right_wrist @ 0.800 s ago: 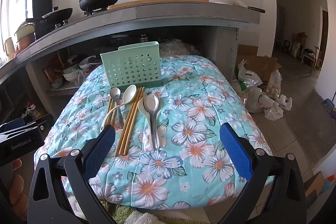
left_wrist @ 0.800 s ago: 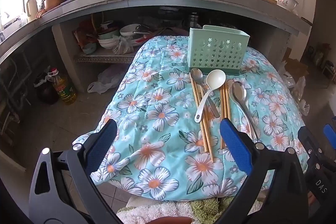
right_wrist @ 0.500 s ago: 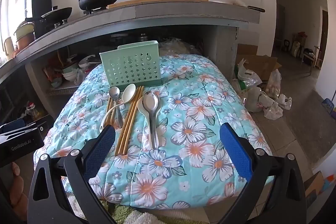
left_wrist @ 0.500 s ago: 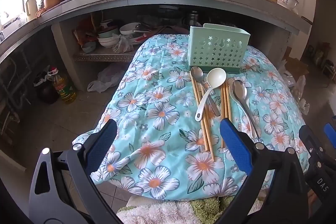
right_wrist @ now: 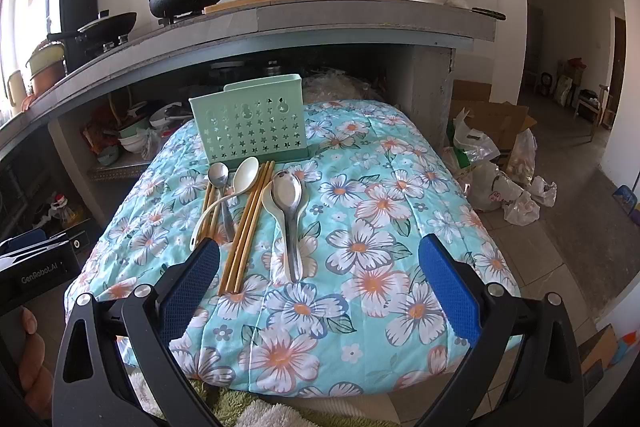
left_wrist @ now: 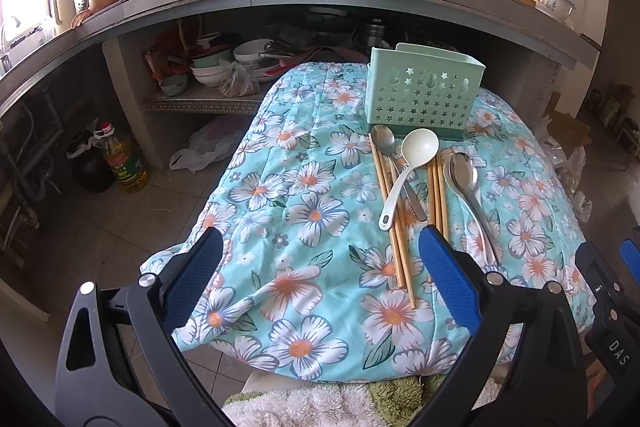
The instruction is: Organize utensils
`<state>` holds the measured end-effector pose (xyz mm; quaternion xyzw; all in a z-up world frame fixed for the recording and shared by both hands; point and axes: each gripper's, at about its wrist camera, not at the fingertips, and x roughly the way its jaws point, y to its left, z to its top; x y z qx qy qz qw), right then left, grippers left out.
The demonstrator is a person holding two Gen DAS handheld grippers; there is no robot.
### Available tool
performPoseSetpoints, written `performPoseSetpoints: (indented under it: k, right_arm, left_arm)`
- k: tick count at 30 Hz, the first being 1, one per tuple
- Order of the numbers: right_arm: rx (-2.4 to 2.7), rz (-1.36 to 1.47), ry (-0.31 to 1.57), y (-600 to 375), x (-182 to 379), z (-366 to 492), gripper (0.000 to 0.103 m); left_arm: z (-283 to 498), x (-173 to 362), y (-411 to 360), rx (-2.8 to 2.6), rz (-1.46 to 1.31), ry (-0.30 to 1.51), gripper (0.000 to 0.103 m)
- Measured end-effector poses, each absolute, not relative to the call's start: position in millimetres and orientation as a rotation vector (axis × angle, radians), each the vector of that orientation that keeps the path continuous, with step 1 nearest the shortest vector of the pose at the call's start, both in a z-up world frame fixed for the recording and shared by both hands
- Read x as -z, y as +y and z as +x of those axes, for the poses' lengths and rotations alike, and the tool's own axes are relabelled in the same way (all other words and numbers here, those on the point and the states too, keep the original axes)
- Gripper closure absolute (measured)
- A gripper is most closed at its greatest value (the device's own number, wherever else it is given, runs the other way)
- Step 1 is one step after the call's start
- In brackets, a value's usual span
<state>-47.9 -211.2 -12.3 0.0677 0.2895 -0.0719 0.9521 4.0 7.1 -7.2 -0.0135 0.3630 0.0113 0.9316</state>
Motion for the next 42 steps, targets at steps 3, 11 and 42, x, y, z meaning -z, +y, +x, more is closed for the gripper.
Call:
performPoseSetpoints:
  k: [3, 11, 42]
  right_arm:
    - [0.146, 0.138, 0.590, -211, 13, -47, 0.006]
    - [0.146, 0.138, 0.592, -210, 13, -47, 0.006]
    - [0.192, 0.155, 0.619, -235, 14, -42, 0.006]
  left_arm:
    - [4, 8, 8, -0.023, -0.027, 0.742, 0.008]
    - [4, 7, 8, -0.023, -0.027, 0.742, 0.008]
    - [7, 10, 20, -0.062, -0.022, 0.748, 0.008]
